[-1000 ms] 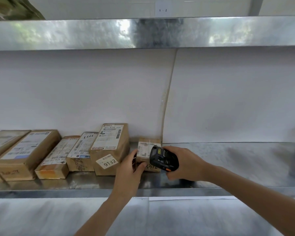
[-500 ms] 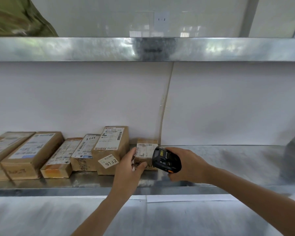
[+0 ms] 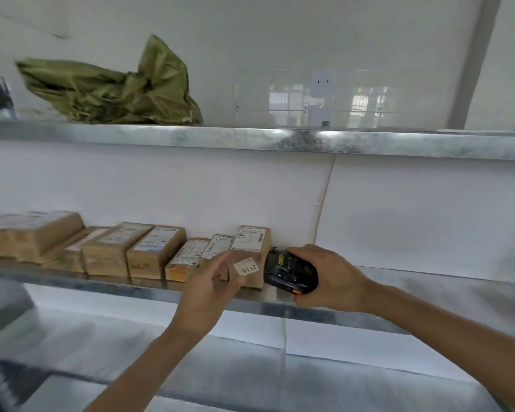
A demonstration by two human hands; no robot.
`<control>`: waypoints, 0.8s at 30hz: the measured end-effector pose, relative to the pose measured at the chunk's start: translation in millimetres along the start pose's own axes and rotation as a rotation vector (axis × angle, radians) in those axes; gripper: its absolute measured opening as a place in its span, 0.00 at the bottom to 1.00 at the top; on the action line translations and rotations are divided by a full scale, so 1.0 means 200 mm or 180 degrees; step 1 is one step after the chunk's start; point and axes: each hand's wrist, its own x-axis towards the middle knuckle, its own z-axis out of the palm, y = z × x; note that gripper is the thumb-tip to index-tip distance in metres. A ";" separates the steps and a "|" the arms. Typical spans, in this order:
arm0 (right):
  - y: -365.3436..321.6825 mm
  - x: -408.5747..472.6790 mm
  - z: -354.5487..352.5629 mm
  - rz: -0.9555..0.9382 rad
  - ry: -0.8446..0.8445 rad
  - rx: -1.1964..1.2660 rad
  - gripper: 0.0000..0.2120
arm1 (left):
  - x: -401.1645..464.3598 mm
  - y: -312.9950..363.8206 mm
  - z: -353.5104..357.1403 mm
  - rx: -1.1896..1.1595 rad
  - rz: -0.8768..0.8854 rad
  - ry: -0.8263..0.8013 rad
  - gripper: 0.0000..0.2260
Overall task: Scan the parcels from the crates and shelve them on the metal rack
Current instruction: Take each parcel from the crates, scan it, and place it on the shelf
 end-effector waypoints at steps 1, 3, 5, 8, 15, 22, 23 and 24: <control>-0.09 0.04 0.02 -0.0117 -0.0036 -0.0002 0.34 | -0.05 0.01 -0.11 0.0192 -0.0030 0.0136 0.23; -0.25 0.11 0.07 -0.0294 -0.0088 -0.0008 0.32 | -0.14 0.02 -0.31 0.0476 -0.0075 0.0332 0.21; -0.49 0.23 0.16 -0.0535 -0.0131 0.0080 0.31 | -0.25 -0.01 -0.59 0.0753 -0.0147 0.0566 0.17; -0.87 0.41 0.33 -0.0861 -0.0220 0.0223 0.33 | -0.45 -0.09 -1.03 0.1088 -0.0399 0.0922 0.20; -1.79 0.79 0.85 -0.1516 -0.0565 0.0430 0.32 | -0.98 -0.26 -1.99 0.1484 -0.0910 0.1472 0.23; -2.59 0.98 1.38 -0.2059 -0.0781 0.0518 0.26 | -1.45 -0.49 -2.73 0.1741 -0.1500 0.2022 0.27; -2.67 1.01 1.45 -0.2088 -0.0815 0.0510 0.28 | -1.50 -0.53 -2.81 0.1694 -0.1577 0.2110 0.26; -2.75 1.03 1.52 -0.2120 -0.0859 0.0504 0.31 | -1.55 -0.58 -2.88 0.1657 -0.1641 0.2188 0.24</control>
